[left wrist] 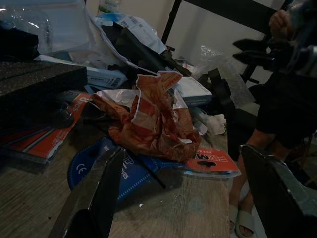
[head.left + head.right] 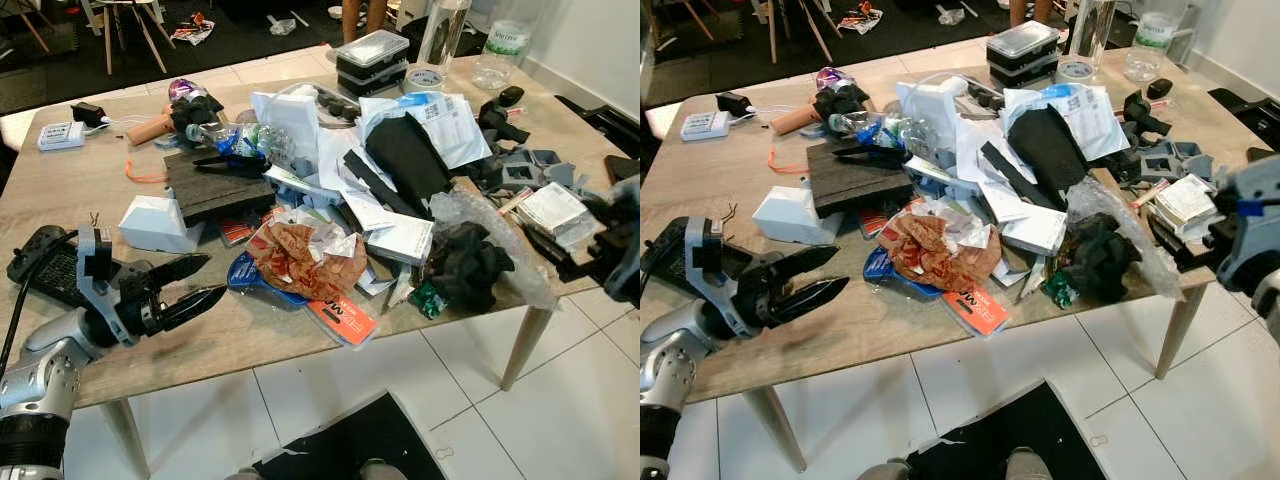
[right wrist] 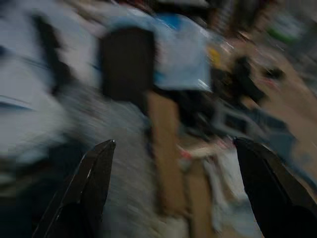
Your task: Picking trash to rubbish bin
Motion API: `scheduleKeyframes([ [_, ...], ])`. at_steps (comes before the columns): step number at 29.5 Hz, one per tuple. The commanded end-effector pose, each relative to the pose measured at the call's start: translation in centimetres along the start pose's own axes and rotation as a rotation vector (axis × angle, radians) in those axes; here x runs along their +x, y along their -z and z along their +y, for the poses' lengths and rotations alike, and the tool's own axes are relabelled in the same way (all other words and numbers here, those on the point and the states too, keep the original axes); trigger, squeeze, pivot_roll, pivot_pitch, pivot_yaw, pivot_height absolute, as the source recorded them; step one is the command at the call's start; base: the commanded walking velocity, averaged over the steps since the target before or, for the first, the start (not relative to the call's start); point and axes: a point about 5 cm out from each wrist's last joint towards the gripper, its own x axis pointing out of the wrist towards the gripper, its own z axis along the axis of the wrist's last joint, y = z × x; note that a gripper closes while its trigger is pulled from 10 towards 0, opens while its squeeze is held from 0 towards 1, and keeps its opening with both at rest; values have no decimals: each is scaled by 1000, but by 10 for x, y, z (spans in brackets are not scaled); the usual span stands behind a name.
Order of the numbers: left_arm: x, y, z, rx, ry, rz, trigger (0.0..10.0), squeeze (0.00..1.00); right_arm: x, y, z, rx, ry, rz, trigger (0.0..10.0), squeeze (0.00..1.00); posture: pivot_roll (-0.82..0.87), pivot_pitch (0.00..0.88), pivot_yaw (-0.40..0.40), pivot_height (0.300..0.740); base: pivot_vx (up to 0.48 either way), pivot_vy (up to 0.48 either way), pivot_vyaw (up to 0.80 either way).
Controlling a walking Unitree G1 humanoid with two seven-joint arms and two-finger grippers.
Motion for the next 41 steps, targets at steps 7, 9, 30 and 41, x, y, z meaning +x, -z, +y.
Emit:
scheduleKeyframes([
  [7, -5, 0, -2, 0, 9, 26, 10000, 0, -6, 6, 7, 50, -51, 106, 10000, 0, -98, 163, 44, 740, 0, 0, 0],
  [9, -5, 0, -2, 0, 9, 26, 10000, 0, -7, 9, 7, 65, -53, 122, 10000, 0, -98, 163, 44, 740, 0, 0, 0],
  [30, -5, 1, -4, -4, 17, 26, 10000, 0, -13, 43, 1, 63, 47, 352, 3725, 0, -96, 165, 43, 740, 0, 0, 0],
  [41, -4, 0, -4, 2, 19, 24, 10000, 0, -5, 46, -2, 41, 114, 292, 0, 0, -96, 165, 43, 740, 0, 0, 0],
])
